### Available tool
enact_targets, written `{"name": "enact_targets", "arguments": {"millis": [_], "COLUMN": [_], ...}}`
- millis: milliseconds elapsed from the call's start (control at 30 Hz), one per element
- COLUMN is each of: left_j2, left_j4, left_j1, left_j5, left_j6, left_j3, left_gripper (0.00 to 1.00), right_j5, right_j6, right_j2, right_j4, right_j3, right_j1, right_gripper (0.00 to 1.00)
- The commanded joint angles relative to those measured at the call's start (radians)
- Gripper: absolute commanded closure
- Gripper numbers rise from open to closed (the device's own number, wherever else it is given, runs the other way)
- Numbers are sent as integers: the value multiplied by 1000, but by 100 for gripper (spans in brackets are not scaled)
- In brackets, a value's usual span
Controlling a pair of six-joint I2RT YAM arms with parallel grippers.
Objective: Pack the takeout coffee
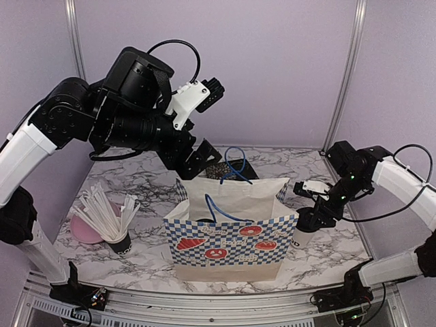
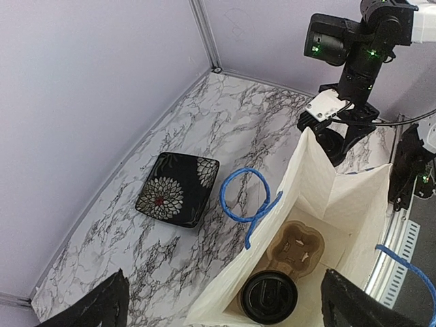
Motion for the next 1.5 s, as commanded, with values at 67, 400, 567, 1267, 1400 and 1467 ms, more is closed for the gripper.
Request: {"name": "enact_targets", "arguments": {"millis": [67, 400, 567, 1267, 1400, 1467], "left_j2": [-24, -46, -48, -60, -61, -62], "left_j4": [32, 41, 41, 41, 40, 39], "left_j1": [-1, -2, -2, -2, -1, 2], "left_j5": [-10, 6, 10, -7, -34, -42], "left_j6": [-15, -22, -21, -19, -15, -17], "left_j3": [-43, -88, -103, -162, -168, -168], "left_gripper": [1, 1, 1, 1, 1, 1], "right_j5": [-28, -16, 41, 108, 106, 101], "right_j6": [-80, -213, -275, -275, -265, -264], "right_j2": [-4, 27, 25, 154, 153, 144], "right_j4": [-21, -144, -147, -98, -102, -106], "right_j3": [-45, 47, 117, 116, 114, 113], "right_j1": [-4, -2, 48, 142, 145, 147], "right_gripper": [28, 4, 7, 15, 17, 17]}}
